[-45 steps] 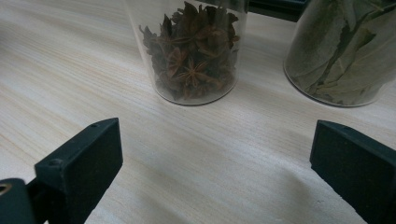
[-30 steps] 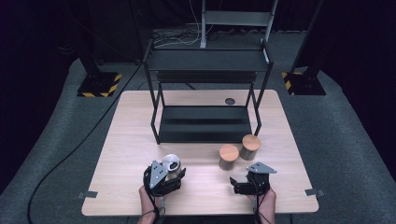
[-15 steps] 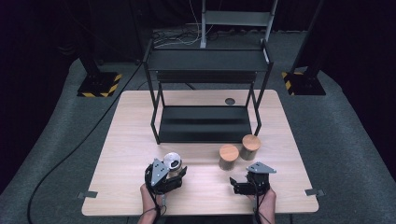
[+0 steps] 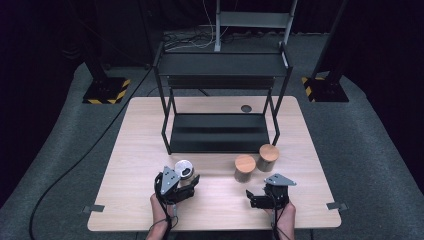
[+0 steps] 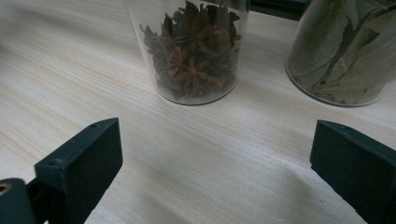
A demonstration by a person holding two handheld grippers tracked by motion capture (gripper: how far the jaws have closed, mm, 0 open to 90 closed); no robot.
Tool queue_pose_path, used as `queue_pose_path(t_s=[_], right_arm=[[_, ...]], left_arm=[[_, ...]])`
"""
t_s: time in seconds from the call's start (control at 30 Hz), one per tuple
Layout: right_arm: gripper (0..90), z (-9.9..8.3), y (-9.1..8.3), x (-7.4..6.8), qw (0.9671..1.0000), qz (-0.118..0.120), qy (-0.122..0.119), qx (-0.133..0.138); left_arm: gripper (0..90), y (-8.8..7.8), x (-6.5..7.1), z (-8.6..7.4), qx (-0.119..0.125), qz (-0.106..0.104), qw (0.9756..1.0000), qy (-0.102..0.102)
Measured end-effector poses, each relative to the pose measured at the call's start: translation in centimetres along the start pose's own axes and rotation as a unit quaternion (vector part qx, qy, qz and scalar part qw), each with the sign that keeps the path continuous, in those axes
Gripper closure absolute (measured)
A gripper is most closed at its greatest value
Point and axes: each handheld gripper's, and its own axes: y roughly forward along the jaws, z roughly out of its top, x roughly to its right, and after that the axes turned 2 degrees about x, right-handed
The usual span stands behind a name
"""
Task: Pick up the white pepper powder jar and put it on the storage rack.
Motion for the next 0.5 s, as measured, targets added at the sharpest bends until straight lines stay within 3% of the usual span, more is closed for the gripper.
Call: queue_pose_path(t_s=[0.5], right_arm=[[1.6,0.01,0.01,-0.04,1.0,-0.002,0.0,-0.002]], left_arm=[[30.5,0.32,-0.64,-0.23,-0.004,0.005,1.0,-0.004]])
